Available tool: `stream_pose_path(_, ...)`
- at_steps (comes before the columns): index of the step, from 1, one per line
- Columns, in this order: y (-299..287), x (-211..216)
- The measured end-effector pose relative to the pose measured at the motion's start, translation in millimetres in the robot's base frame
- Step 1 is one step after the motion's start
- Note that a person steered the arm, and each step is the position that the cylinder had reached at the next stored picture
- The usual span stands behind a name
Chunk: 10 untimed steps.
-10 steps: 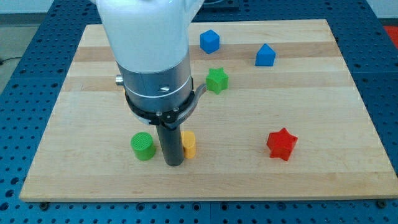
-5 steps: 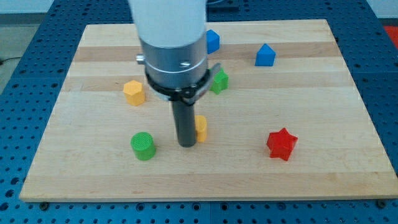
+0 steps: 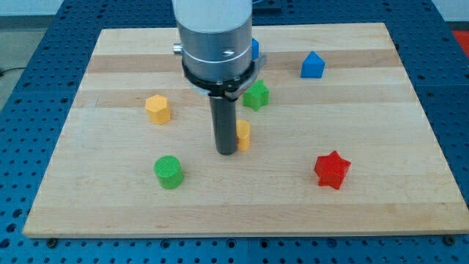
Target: Place the yellow heart at the left side of the green star
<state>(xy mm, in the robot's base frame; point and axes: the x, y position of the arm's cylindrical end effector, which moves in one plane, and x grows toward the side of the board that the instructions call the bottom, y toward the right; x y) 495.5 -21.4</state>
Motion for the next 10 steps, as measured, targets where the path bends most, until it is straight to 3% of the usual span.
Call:
stream_pose_path(2,75,-6)
stream_pose_path(4,32,-11)
stream_pose_path(5,51,13)
stream_pose_path(7,-2,-33)
stream_pose_path(10,23,-31)
